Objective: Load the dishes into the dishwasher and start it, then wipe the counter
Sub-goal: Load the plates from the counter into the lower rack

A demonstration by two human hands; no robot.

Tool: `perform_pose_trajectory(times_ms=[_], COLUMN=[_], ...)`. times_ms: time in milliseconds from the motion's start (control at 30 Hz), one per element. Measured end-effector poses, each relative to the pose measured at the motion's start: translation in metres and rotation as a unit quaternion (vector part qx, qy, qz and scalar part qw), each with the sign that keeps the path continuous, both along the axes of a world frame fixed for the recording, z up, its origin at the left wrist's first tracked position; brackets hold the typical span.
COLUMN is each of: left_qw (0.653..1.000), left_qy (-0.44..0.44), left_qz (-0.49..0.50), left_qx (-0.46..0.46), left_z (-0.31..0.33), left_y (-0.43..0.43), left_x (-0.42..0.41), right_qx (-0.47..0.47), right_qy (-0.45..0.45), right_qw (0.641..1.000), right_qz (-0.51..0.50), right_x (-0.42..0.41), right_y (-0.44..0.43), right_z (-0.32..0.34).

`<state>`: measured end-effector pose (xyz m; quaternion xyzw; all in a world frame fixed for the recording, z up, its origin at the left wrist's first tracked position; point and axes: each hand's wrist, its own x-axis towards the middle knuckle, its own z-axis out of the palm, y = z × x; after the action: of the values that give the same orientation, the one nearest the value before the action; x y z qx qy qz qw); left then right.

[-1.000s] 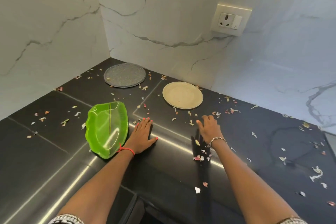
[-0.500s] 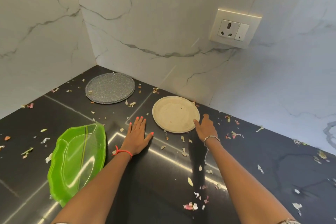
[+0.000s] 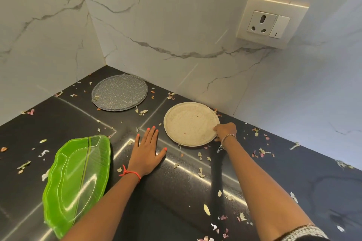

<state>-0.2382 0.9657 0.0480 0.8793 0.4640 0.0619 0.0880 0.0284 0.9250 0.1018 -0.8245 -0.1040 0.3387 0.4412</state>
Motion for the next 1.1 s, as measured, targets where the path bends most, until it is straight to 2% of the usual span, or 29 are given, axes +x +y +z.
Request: perform_pose_trajectory(times_ms=[167, 300, 567, 933, 1100], left_qw=[1.000, 0.999, 0.989, 0.998, 0.999], left_qy=[0.011, 0.040, 0.149, 0.050, 0.044], left_qz=[0.001, -0.001, -0.013, -0.014, -0.022], left_qx=[0.001, 0.001, -0.016, -0.021, -0.004], left_z=[0.000, 0.004, 0.027, 0.041, 0.045], left_y=[-0.001, -0.002, -0.006, -0.072, -0.113], left_x=[0.002, 0.002, 0.006, 0.001, 0.001], right_qx=[0.098, 0.157, 0.194, 0.236, 0.239], right_qy=[0.146, 0.207, 0.230, 0.213, 0.212], right_qw=[0.983, 0.962, 0.951, 0.945, 0.944], right_qz=[-0.060, -0.083, -0.073, -0.071, -0.083], right_x=[-0.010, -0.024, -0.018, 0.014, 0.012], right_y=[-0.009, -0.023, -0.071, -0.150, -0.196], right_z=[0.003, 0.005, 0.022, 0.029, 0.028])
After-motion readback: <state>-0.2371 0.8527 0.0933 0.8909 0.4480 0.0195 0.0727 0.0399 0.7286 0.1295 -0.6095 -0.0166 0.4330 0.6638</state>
